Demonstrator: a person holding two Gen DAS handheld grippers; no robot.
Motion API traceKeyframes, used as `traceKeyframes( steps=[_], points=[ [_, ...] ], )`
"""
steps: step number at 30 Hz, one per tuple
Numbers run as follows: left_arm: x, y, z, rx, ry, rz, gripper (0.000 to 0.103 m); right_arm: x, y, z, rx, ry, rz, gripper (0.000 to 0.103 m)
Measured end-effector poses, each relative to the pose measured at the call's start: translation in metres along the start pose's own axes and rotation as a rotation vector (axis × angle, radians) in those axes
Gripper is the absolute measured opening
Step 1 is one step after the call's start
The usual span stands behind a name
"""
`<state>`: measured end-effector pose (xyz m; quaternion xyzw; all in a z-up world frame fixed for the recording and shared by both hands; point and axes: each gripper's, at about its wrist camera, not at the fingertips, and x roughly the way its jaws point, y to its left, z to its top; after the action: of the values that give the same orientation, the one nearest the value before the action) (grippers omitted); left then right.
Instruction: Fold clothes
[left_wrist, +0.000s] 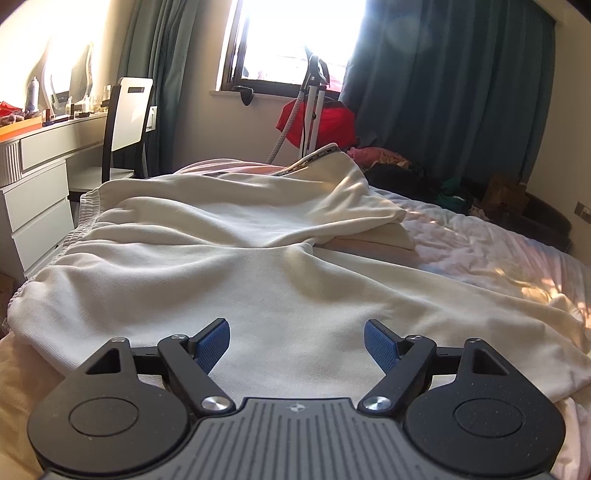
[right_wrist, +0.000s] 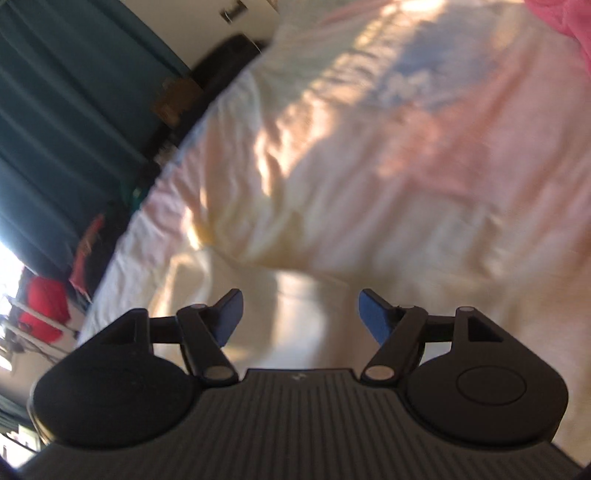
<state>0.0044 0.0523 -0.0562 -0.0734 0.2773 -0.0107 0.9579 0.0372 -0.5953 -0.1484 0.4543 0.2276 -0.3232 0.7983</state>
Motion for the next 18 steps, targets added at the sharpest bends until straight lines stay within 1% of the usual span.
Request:
traceKeyframes(
  steps=[2,4,5,6,7,8,9,11,13,14,16,18],
  points=[
    [-0.002,0.001,0.001,-0.003,-0.008,0.002,0.082,0.008,-0.008,-0.002,-0.005,0.045,0.018,0.072],
    [-0.003,0.002,0.001,-0.008,-0.013,0.010,0.082,0.018,-0.008,-0.005,-0.027,0.077,0.072,0.070],
    [-0.003,0.002,0.001,-0.011,-0.015,0.014,0.082,0.023,-0.008,-0.007,-0.038,0.092,0.099,0.065],
    [-0.003,0.003,0.001,-0.016,-0.015,0.016,0.082,0.028,-0.007,-0.009,-0.049,0.108,0.126,0.058],
    [-0.003,0.004,0.001,-0.022,-0.014,0.018,0.082,0.032,-0.006,-0.011,-0.063,0.121,0.150,0.045],
    [-0.003,0.005,0.001,-0.027,-0.013,0.019,0.082,0.031,-0.001,-0.012,-0.100,0.114,0.154,0.019],
    [-0.003,0.006,0.002,-0.032,-0.013,0.021,0.082,0.029,0.004,-0.012,-0.134,0.103,0.158,0.012],
    [-0.003,0.008,0.002,-0.041,-0.013,0.024,0.082,0.012,0.011,-0.010,-0.143,0.024,0.151,0.007],
    [-0.003,0.009,0.002,-0.044,-0.010,0.027,0.082,-0.006,0.018,-0.008,-0.147,-0.058,0.145,0.006],
    [-0.003,0.009,0.002,-0.046,-0.007,0.028,0.082,-0.020,0.019,-0.006,-0.114,-0.112,0.151,0.006],
    [-0.004,0.010,0.000,-0.044,-0.005,0.029,0.082,-0.036,0.025,-0.008,-0.108,-0.161,0.104,0.006],
    [-0.004,0.011,-0.001,-0.042,0.000,0.029,0.082,-0.034,0.029,-0.013,-0.155,-0.134,-0.019,0.006]
  ],
)
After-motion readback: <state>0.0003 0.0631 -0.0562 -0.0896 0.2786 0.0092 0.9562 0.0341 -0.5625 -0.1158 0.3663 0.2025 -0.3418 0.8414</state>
